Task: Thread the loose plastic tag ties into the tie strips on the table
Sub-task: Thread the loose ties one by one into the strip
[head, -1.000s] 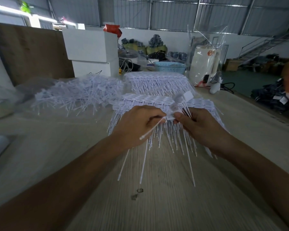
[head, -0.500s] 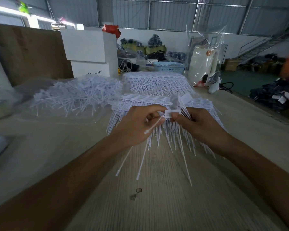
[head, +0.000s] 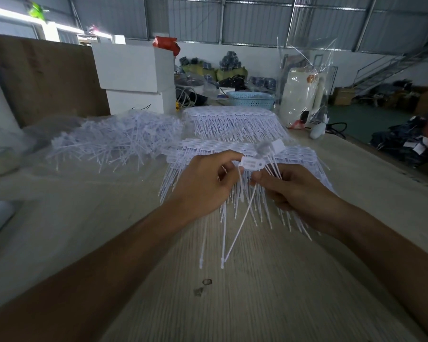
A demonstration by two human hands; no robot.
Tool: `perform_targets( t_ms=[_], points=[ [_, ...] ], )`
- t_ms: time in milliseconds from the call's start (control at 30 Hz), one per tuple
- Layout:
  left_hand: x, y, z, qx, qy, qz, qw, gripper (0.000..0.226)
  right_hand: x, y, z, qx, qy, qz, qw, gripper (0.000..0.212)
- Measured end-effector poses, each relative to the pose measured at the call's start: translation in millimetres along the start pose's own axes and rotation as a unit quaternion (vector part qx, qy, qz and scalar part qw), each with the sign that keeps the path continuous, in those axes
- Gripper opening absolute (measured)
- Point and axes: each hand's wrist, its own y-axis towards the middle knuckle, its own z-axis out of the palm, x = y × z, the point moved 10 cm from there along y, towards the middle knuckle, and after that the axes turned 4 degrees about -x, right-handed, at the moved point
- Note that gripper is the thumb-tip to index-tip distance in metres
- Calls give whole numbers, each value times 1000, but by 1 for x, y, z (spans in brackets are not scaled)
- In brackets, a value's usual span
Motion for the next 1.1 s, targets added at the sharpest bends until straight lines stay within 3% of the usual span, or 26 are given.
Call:
perform_targets(
  t_ms=[100, 300, 500, 867, 967, 1100],
  points=[
    [-1, 1, 5, 24, 2, 3, 1000, 26, 0, 0, -2, -21, 20, 12, 1000, 29],
    [-14, -6, 19, 97, 89, 84, 988, 26, 0, 3, -9, -46, 5, 21, 999, 38],
    [-12, -8, 21, 136, 193, 119, 964, 35, 8, 1, 2, -9, -137, -46, 990, 34],
    [-20, -15, 26, 166, 294, 187, 922, 34, 20, 0, 3, -23, -324, -180, 929, 32],
    [-16, -13, 22, 146, 244, 154, 946, 17, 14, 3, -1, -27, -319, -152, 935, 27],
    [-6, -6, 16, 97, 163, 71, 979, 25, 6, 7, -7, -45, -222, -83, 971, 29]
  ],
)
